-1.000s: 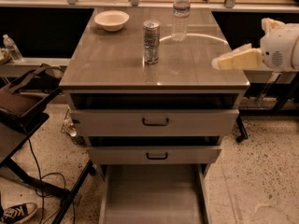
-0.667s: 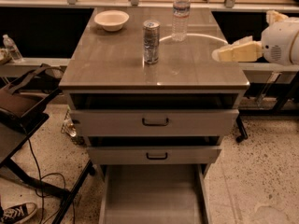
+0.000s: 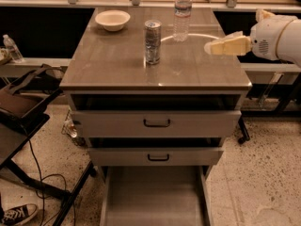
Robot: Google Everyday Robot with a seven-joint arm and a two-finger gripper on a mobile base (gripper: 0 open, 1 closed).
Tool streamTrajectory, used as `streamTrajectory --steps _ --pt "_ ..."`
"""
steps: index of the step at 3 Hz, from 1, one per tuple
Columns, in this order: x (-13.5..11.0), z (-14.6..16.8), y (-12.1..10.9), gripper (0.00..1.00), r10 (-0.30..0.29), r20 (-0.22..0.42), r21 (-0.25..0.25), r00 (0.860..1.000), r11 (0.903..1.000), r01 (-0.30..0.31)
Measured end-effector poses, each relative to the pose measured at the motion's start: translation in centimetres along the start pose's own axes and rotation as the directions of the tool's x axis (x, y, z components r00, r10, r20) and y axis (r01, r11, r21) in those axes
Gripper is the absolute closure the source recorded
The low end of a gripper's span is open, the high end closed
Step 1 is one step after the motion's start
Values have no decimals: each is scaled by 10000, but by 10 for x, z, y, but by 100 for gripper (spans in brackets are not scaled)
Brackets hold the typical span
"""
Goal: Place water bottle into bottom drawer
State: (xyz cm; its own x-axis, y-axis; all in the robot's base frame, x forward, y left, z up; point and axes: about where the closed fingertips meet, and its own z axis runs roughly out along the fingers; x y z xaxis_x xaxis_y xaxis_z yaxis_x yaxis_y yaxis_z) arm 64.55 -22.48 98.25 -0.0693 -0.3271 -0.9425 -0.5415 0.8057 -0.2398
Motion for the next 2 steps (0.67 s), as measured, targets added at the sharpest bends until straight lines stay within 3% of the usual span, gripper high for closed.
streamTrajectory --steps 2 --pt "-2 94 -38 0 1476 1444 -243 9784 9890 -1456"
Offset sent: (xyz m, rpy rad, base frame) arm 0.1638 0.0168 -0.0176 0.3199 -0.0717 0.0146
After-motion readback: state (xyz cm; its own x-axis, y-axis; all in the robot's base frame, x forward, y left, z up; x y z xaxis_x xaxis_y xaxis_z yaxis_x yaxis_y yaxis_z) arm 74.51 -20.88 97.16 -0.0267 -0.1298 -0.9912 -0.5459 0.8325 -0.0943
